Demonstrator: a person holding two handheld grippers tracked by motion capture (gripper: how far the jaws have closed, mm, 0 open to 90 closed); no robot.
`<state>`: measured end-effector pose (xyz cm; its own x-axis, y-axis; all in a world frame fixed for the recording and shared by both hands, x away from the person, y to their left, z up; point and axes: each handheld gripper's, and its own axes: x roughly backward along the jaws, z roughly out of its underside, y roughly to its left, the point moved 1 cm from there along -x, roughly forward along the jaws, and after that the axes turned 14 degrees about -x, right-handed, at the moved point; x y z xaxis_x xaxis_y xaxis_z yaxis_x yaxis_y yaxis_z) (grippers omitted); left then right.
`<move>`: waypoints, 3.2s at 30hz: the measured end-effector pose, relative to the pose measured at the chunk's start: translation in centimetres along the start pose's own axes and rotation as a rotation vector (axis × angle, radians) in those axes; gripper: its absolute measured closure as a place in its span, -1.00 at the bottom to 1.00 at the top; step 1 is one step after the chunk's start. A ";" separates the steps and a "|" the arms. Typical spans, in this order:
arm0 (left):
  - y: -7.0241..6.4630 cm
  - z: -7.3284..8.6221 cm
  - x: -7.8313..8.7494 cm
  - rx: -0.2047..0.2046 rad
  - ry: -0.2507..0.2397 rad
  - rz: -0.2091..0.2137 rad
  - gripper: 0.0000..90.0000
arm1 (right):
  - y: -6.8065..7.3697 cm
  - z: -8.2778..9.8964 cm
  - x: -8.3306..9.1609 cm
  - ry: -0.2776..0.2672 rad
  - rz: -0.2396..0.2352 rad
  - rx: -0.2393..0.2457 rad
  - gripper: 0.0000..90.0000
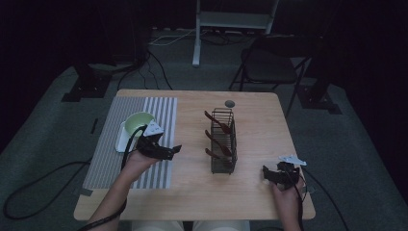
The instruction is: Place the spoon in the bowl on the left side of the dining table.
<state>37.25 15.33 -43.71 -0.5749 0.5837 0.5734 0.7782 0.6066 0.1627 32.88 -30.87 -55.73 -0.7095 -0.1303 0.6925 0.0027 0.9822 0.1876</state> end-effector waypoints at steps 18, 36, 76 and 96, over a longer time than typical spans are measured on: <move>-0.2 -3.4 -2.3 -0.026 -0.045 0.000 -0.86 | 0.0 0.0 0.0 0.000 0.000 0.000 -0.73; 1.1 -6.1 -4.5 -0.020 -0.038 -0.006 -0.85 | 0.0 0.0 0.0 0.000 0.000 0.000 -0.73; 1.3 -9.7 -9.8 -0.006 0.012 0.022 0.12 | 0.0 0.0 0.0 0.000 -0.001 0.000 -0.73; 0.6 -10.4 -10.4 -0.042 -0.032 0.041 0.83 | 0.0 0.0 0.0 0.000 -0.001 0.000 -0.73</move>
<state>46.33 3.99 -41.27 -0.5499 0.6246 0.5545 0.8104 0.5595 0.1735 32.88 -30.88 -55.73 -0.7093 -0.1315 0.6925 0.0020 0.9821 0.1885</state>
